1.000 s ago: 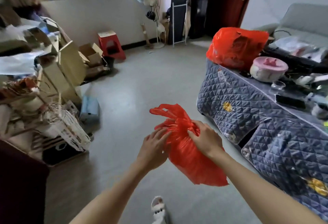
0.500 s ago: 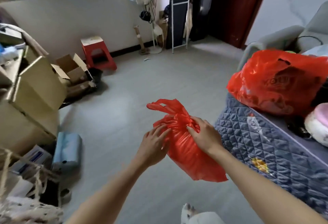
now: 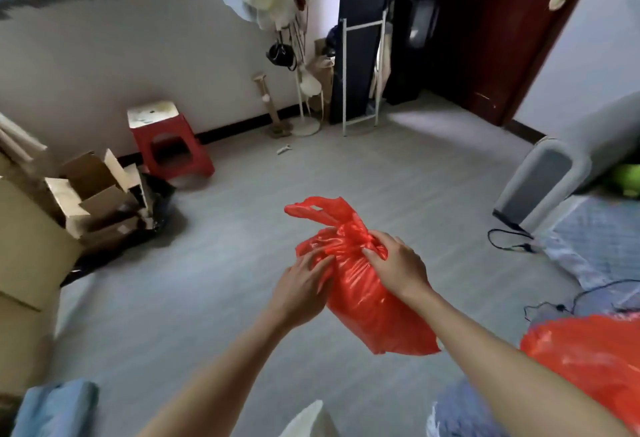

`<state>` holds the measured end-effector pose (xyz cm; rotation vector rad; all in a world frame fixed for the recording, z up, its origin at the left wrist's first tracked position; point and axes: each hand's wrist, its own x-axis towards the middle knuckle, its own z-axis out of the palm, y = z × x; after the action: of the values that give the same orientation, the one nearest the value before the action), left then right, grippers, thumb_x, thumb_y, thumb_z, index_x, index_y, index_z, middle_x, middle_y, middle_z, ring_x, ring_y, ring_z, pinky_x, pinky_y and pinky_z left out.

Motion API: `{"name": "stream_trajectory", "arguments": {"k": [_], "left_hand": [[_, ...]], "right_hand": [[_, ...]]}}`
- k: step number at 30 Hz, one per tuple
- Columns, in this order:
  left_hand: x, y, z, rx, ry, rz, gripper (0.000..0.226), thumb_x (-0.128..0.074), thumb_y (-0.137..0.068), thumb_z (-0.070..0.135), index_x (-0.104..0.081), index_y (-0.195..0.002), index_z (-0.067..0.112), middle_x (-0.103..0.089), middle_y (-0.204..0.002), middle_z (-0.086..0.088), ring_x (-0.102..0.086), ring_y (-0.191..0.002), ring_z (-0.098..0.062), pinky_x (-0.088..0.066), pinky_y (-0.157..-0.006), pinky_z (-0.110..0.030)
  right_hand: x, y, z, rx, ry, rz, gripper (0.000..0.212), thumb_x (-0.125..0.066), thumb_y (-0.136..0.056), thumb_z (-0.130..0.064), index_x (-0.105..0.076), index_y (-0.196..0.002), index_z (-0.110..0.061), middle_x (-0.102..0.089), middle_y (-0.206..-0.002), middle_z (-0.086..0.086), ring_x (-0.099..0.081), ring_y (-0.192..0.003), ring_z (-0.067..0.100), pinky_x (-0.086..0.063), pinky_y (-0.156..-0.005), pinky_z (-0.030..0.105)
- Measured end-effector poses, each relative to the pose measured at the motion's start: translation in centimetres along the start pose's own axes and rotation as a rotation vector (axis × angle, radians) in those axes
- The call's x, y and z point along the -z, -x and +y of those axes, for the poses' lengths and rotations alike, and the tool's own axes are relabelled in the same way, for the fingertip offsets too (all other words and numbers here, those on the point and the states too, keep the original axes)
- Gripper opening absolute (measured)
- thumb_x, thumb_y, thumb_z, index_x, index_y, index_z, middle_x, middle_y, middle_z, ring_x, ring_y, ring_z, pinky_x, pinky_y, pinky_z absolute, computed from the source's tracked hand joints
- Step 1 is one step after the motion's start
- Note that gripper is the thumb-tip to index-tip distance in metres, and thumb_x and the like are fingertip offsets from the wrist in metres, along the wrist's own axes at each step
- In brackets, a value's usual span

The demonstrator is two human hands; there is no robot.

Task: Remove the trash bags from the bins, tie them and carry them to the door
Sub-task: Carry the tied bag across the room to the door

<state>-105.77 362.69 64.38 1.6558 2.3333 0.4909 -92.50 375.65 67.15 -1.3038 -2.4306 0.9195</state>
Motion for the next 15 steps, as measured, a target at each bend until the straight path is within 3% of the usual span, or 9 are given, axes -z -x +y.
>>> {"name": "stream_trajectory", "arguments": {"k": [3, 8, 12, 15], "left_hand": [[0.2, -9.0, -2.6, -0.021, -0.005, 0.029, 0.065, -0.017, -0.083, 0.054, -0.046, -0.132, 0.023, -0.041, -0.143, -0.005, -0.041, -0.129, -0.025, -0.043, -0.098, -0.043], [0.8, -29.9, -7.2, -0.076, 0.029, -0.016, 0.054, -0.030, -0.086, 0.048, -0.047, -0.131, 0.024, -0.041, -0.142, -0.005, -0.041, -0.130, -0.026, -0.043, -0.098, -0.043], [1.4, -43.6, -7.7, -0.187, 0.019, -0.037, 0.040, -0.044, -0.091, 0.039, -0.049, -0.128, 0.025, -0.043, -0.140, -0.004, -0.044, -0.127, -0.026, -0.042, -0.095, -0.040], [1.2, -55.7, -6.0, -0.282, 0.025, -0.109, 0.042, -0.040, -0.089, 0.042, -0.052, -0.126, 0.025, -0.045, -0.138, -0.004, -0.046, -0.124, -0.027, -0.043, -0.096, -0.040]], "right_hand": [[0.1, -9.3, 0.6, 0.017, -0.006, 0.021, 0.039, -0.052, -0.088, -0.040, -0.050, -0.125, -0.030, -0.057, -0.127, 0.003, -0.053, -0.116, 0.027, -0.042, -0.092, 0.035], [1.8, -28.6, 1.5, -0.051, -0.043, 0.085, 0.039, -0.055, -0.087, -0.039, -0.052, -0.125, -0.028, -0.057, -0.128, 0.001, -0.053, -0.116, 0.025, -0.043, -0.091, 0.033], [5.4, -40.0, 3.2, -0.112, -0.052, 0.137, 0.040, -0.055, -0.087, -0.038, -0.052, -0.125, -0.029, -0.057, -0.128, 0.002, -0.053, -0.117, 0.025, -0.043, -0.092, 0.034], [9.0, -48.6, 6.2, -0.216, -0.067, 0.231, 0.041, -0.055, -0.087, -0.038, -0.051, -0.127, -0.028, -0.056, -0.130, 0.001, -0.053, -0.117, 0.024, -0.042, -0.092, 0.034]]}}
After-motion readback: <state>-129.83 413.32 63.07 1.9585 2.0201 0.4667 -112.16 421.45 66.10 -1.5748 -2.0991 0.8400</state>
